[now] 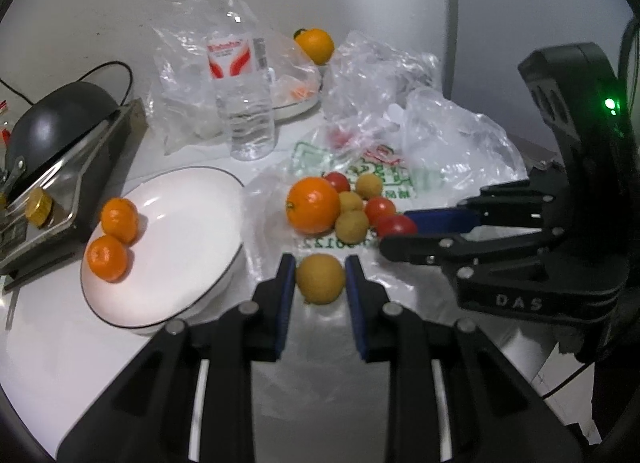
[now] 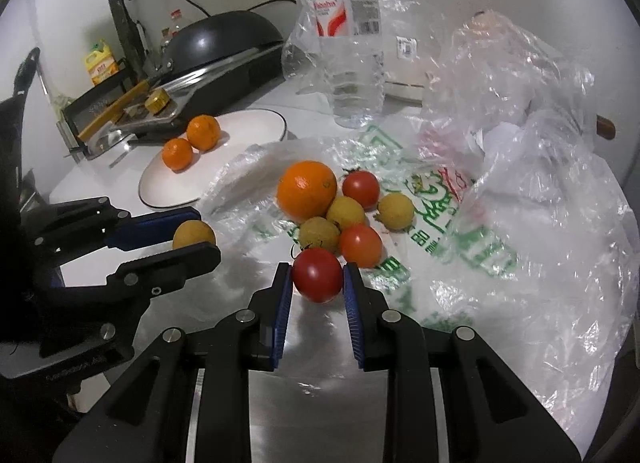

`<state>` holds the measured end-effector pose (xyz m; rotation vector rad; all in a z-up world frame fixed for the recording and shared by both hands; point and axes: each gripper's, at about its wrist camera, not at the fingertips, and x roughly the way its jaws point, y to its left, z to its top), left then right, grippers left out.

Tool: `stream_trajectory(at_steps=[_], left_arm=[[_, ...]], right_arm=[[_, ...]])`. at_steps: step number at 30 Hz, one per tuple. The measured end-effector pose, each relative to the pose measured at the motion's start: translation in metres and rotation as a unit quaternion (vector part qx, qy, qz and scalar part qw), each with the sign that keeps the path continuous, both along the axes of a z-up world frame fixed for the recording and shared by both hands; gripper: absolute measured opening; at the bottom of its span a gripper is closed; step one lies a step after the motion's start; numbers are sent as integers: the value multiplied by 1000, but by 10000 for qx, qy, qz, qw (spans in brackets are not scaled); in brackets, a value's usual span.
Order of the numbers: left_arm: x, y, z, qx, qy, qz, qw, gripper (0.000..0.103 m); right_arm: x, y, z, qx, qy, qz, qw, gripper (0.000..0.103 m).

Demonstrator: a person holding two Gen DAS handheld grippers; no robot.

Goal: Organize fruits
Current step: 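Carry the tomato and yellow fruit to the white plate and release both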

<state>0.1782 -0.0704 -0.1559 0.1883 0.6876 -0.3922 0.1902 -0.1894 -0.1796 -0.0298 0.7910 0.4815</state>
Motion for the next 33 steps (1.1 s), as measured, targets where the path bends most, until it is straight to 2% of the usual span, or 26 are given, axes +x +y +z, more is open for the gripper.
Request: stream_trajectory(at_steps=[16,33], left_arm=[[-4,60,14,-46,-421,669,9969,26],[22,117,-2,-171,-312,1150,9927,26]], right_arm=[[1,41,27,-98,-269,340,9990,28],[22,103,38,-255,-355,687,9967,28]])
